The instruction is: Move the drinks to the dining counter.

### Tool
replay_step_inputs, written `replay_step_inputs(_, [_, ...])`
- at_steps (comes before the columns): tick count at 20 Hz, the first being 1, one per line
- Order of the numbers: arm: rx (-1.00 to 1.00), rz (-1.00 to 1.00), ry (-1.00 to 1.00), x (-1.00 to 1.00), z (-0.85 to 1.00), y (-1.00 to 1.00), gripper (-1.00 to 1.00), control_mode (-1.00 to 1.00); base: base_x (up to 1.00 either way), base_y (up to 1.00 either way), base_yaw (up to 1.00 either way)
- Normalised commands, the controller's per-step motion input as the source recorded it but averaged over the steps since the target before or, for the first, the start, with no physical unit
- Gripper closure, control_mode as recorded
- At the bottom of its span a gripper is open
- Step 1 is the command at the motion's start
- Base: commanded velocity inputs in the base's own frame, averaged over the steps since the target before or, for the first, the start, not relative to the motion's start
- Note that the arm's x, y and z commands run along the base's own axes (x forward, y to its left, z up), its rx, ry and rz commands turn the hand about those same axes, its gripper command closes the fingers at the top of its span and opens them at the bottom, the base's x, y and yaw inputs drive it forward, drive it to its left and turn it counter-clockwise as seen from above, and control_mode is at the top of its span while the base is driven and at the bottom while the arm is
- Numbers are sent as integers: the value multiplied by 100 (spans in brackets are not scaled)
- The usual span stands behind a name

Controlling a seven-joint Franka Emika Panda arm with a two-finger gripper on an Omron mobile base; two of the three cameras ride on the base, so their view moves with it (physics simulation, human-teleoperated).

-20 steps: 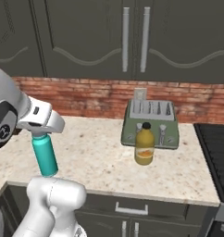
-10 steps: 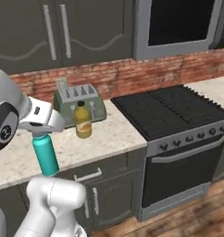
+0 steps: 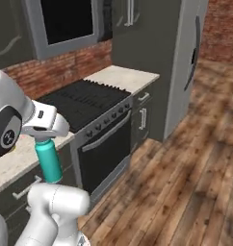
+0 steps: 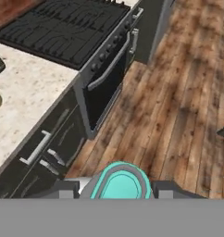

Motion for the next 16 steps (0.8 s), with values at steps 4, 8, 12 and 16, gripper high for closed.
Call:
replay_step_inputs(4, [0, 0, 0, 0, 0, 0, 100, 100, 0, -7, -93])
replay_step_inputs(8, [0, 0, 0, 0, 0, 0, 100, 100, 4, -11, -89])
replay_step_inputs(12, [0, 0, 0, 0, 0, 0, 100, 100, 58, -9, -71])
replay_step_inputs(16, [0, 0, 0, 0, 0, 0, 100, 100, 100, -3, -37])
